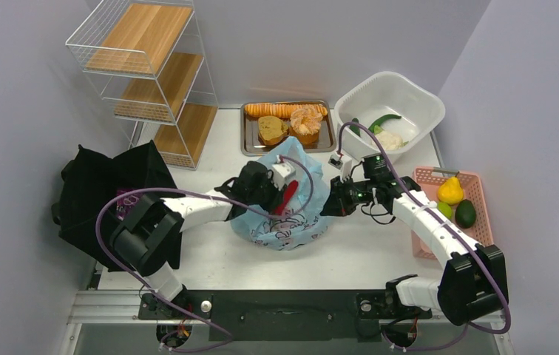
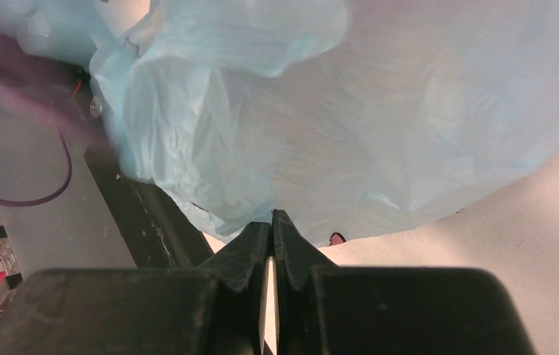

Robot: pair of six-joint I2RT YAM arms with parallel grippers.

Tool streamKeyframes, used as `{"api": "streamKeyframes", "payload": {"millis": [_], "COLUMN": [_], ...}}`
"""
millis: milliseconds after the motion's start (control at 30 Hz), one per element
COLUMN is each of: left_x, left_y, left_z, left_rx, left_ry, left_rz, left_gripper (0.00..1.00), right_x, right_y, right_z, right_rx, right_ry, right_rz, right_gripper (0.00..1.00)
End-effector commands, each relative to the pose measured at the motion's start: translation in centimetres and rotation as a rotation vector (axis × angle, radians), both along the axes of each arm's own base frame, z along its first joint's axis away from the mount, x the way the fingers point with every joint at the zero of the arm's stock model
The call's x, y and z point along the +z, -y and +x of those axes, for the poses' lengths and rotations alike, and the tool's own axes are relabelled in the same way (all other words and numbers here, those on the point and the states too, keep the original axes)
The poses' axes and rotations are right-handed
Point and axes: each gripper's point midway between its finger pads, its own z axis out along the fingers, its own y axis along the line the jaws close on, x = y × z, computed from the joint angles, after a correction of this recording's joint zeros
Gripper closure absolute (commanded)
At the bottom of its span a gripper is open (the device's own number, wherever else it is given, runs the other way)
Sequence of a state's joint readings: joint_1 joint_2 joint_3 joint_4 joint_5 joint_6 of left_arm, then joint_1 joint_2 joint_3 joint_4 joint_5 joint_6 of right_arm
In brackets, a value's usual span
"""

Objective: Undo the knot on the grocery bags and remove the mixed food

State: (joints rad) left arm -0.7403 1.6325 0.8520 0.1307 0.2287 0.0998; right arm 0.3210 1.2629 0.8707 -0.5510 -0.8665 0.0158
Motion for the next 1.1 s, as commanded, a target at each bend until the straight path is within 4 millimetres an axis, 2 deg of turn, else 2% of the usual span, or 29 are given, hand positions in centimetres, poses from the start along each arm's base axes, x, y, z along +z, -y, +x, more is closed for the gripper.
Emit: {"api": "streamKeyframes", "payload": {"millis": [0,33,67,100,167,233,300,367,400,433,467,500,533,567,633,700,767,800,833,867,900,933,967,1000,1033,1067], "left_x": [2.3,2.2,2.3,1.9,1.9,2.1,2.1,1.6,1.2,-0.4,-0.1,-1.8,-2.0,-3.8,-5.1,-5.5,-5.5,-5.6,-4.9,-4.1,-2.6,-1.2,1.2,2.6,4.6,5.6], "left_y": [-4.4,-5.0,-4.8,-4.2,-2.7,-1.4,-0.5,-0.3,-0.3,-0.6,-0.6,-1.1,-1.0,-1.7,-2.2,-2.2,-2.2,-2.4,-2.2,-2.0,-1.4,-0.9,-0.1,0.4,0.8,1.0], "left_z": [8.3,8.6,8.3,7.3,5.6,4.6,4.8,5.7,6.8,6.9,7.9,7.7,8.1,7.4,6.9,6.2,5.4,5.0,4.3,4.2,3.3,3.3,2.0,1.6,0.0,-0.8], "left_rx": [0.390,0.413,0.393,0.346,0.242,0.184,0.180,0.209,0.236,0.244,0.275,0.278,0.290,0.287,0.284,0.262,0.234,0.228,0.202,0.199,0.158,0.145,0.081,0.054,-0.008,-0.042], "left_ry": [0.053,0.069,0.076,0.090,0.104,0.124,0.140,0.148,0.160,0.138,0.159,0.129,0.131,0.089,0.066,0.044,0.029,0.015,-0.001,-0.002,-0.011,-0.002,-0.004,0.002,0.001,0.002], "left_rz": [-0.013,0.008,0.009,0.026,0.024,0.020,0.027,0.069,0.099,0.150,0.170,0.225,0.247,0.313,0.370,0.387,0.387,0.383,0.346,0.304,0.234,0.175,0.086,0.033,-0.035,-0.068], "left_gripper": [0.76,0.69,0.65,0.50,0.39,0.36,0.35,0.34,0.33,0.33,0.32,0.32,0.31,0.31,0.30,0.30,0.36,0.46,0.51,0.62,0.68,0.77,0.86,0.88,0.92,0.94], "right_x": [1.6,1.4,1.3,1.1,1.0,0.8,0.7,0.7,0.7,0.7,0.7,0.8,0.7,0.7,0.7,0.6,0.4,0.3,0.0,0.0,-0.3,-0.3,-0.4,-0.5,-0.5,-0.7], "right_y": [-0.1,0.0,0.0,0.0,0.0,0.0,-0.1,-0.3,-0.3,-0.4,-0.4,-0.4,-0.4,-0.4,-0.2,0.0,0.2,0.3,0.4,0.5,0.6,0.6,0.7,0.8,0.8,0.9], "right_z": [-0.4,-0.5,-0.6,-0.7,-0.6,-0.4,-0.3,-0.2,-0.2,-0.2,-0.2,-0.2,-0.3,-0.3,-0.2,-0.1,0.1,0.2,0.4,0.7,0.9,1.4,1.6,2.2,2.7,3.1], "right_rx": [0.018,0.018,0.019,0.019,0.025,0.032,0.033,0.036,0.036,0.037,0.038,0.040,0.042,0.044,0.041,0.036,0.025,0.021,0.014,0.006,0.001,-0.012,-0.020,-0.039,-0.047,-0.076], "right_ry": [0.028,0.015,0.009,-0.002,-0.008,-0.011,-0.029,-0.043,-0.049,-0.053,-0.058,-0.060,-0.062,-0.062,-0.065,-0.070,-0.072,-0.072,-0.076,-0.070,-0.073,-0.062,-0.060,-0.042,-0.021,-0.025], "right_rz": [0.040,0.037,0.036,0.034,0.028,0.021,0.023,0.027,0.026,0.029,0.029,0.030,0.030,0.030,0.029,0.025,0.019,0.015,0.003,-0.008,-0.017,-0.027,-0.035,-0.046,-0.049,-0.063], "right_gripper": [1.00,1.00,1.00,1.00,1.00,1.00,1.00,1.00,1.00,1.00,1.00,1.00,1.00,1.00,1.00,1.00,1.00,1.00,1.00,1.00,1.00,1.00,1.00,1.00,1.00,1.00]}}
